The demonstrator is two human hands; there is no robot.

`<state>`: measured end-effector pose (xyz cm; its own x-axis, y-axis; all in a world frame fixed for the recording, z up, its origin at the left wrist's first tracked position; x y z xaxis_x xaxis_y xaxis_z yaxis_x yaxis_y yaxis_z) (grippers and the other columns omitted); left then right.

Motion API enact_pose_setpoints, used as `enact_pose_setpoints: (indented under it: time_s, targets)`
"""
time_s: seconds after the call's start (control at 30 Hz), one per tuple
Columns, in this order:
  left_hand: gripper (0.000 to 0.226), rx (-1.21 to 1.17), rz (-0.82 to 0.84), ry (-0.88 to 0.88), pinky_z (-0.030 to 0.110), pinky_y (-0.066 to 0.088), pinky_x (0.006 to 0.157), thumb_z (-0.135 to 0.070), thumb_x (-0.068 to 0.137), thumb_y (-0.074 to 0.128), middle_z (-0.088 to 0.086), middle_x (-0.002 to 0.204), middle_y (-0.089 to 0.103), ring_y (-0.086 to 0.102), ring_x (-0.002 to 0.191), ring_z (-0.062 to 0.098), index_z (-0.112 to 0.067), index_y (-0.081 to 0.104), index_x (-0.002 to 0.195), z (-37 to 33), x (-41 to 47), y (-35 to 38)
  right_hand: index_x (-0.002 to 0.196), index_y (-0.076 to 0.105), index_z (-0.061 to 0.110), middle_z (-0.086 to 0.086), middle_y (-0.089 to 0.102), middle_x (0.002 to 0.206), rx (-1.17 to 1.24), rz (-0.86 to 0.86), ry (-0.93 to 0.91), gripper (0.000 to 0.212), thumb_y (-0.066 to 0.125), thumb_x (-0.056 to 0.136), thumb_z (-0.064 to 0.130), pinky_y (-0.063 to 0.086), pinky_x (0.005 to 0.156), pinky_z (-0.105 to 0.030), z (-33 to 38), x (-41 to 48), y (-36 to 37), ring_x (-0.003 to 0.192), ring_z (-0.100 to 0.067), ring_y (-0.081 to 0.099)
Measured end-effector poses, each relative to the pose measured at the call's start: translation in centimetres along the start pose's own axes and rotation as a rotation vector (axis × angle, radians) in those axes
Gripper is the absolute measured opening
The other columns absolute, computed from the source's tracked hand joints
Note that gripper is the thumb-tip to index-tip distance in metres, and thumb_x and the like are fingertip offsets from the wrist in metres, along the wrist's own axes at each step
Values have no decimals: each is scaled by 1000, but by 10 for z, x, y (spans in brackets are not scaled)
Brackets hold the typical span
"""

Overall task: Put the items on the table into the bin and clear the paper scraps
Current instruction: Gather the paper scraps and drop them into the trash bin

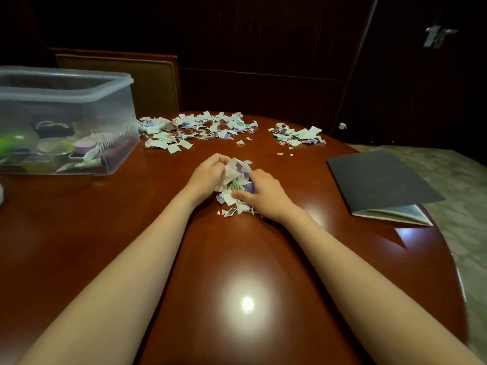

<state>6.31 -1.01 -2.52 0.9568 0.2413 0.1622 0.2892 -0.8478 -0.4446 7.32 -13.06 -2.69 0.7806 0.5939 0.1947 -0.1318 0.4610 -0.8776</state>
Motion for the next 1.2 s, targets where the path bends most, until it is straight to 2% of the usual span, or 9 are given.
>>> enact_pose_setpoints:
  time_s: [0.1,0.27,0.37,0.5,0.57,0.63,0.9,1.03,1.2]
  targets:
    - [23,-82,39,31,24,39,72,-13,95,33,-3,90,55,49,86,11,-16,55,97,-5,-15,4,72,32,26,9,35,73,-39,-76,-39,30,52,94,29,28,67,-26,6,-6,-3,79,-17,38]
    - [27,-261,35,78,21,38,81,-45,91,38,-11,95,55,50,93,8,-26,56,98,-14,-37,4,78,43,26,7,49,70,432,-198,38,21,45,98,20,35,46,-12,4,-22,-15,57,-8,43]
    - [35,-277,39,64,19,38,84,-52,89,40,-16,100,51,49,103,9,-29,49,114,-14,-46,5,99,52,16,6,55,85,587,-273,89,12,40,98,16,38,62,-9,0,-29,-21,75,-8,47]
    - [56,-319,79,35,25,40,91,-54,83,48,-9,111,51,53,107,14,-25,40,129,-20,-60,12,109,58,12,-9,62,108,768,-378,199,23,38,97,15,48,83,-31,-13,-35,-24,93,-16,54]
    - [77,-272,132,39,23,38,92,-54,71,55,-1,130,45,47,118,15,-25,31,138,-23,-67,19,85,57,16,-1,59,85,869,-420,262,23,38,95,10,45,61,-10,-21,-42,-27,73,-11,52]
    - [98,-157,201,55,28,32,102,-50,67,73,3,148,31,34,134,18,-28,18,145,-25,-72,29,70,46,14,1,47,71,984,-461,336,24,39,92,6,33,49,-13,-28,-47,-29,61,-9,38]
    - [145,287,302,192,43,19,118,-49,53,85,-5,158,-2,11,145,18,-31,-28,143,-34,-79,59,93,67,6,-19,69,98,1331,-430,393,14,61,89,18,52,88,-43,-27,-56,-17,91,-32,66]
    - [130,411,305,154,42,32,112,-59,56,79,-7,150,34,40,133,19,-26,-5,150,-31,-70,69,86,63,7,-16,64,90,1340,-414,507,11,57,89,16,51,79,-37,-30,-56,-9,85,-30,61]
    - [83,249,244,118,42,47,97,-31,72,75,-2,127,58,57,112,19,-24,30,142,-33,-72,63,82,59,8,-10,63,77,1453,-442,532,12,54,90,14,51,63,-29,-34,-58,-10,65,-20,61]
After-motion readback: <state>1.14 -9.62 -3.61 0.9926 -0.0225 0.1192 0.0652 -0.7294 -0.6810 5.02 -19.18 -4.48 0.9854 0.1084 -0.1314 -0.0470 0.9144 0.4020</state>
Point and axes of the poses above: each hand's wrist, its own x-axis towards the middle knuckle, its own y-axis out of the palm, z = x × y, the point moved 8 cm from there along x, towards the middle knuckle
